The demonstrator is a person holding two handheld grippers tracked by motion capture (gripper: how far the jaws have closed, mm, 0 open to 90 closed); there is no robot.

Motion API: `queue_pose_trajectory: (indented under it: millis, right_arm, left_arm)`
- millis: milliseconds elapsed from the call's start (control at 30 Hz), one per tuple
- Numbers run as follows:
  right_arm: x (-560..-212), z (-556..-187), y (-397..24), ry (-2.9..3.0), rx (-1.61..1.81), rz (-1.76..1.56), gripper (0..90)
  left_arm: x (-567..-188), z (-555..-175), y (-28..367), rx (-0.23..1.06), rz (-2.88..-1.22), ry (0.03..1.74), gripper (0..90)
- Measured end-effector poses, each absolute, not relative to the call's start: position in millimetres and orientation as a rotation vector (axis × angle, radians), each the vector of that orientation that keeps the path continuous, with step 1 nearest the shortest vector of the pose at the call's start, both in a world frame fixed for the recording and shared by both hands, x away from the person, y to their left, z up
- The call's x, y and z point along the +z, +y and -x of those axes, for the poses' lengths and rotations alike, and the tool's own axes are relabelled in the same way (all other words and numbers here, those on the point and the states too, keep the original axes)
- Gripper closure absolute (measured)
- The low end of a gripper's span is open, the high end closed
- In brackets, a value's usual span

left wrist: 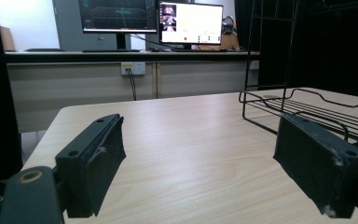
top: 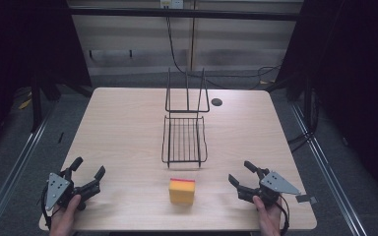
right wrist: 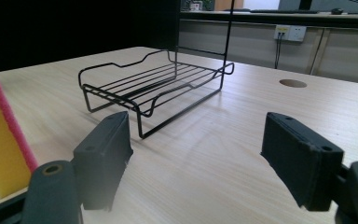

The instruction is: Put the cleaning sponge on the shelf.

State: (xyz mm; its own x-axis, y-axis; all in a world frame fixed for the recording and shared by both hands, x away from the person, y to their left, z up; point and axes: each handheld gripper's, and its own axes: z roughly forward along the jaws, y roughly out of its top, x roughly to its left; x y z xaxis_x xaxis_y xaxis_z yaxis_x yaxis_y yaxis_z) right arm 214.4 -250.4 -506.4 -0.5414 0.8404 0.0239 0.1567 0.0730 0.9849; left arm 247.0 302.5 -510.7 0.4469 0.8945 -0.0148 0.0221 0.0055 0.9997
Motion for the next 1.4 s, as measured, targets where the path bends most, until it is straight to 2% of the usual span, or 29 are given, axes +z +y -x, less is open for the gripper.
queue_pose_trajectory:
  millis: [500, 700, 867, 1400]
  right_arm:
    - [-501, -218, -247, 1.904, 1.487, -1.059, 15.5]
    - [-498, -216, -246, 1.967, 1.516, -1.082, 17.0]
    - [-495, -214, -244, 2.004, 1.541, -1.047, 23.0]
    - [-485, -210, -227, 2.118, 1.611, -0.955, 25.9]
  left_arm:
    - [-511, -247, 303, 0.845, -1.401, 0.879, 15.6]
    - [-511, -247, 302, 0.842, -1.393, 0.881, 15.7]
    - [-511, -247, 302, 0.841, -1.392, 0.882, 15.6]
    - [-511, -247, 302, 0.842, -1.393, 0.881, 15.6]
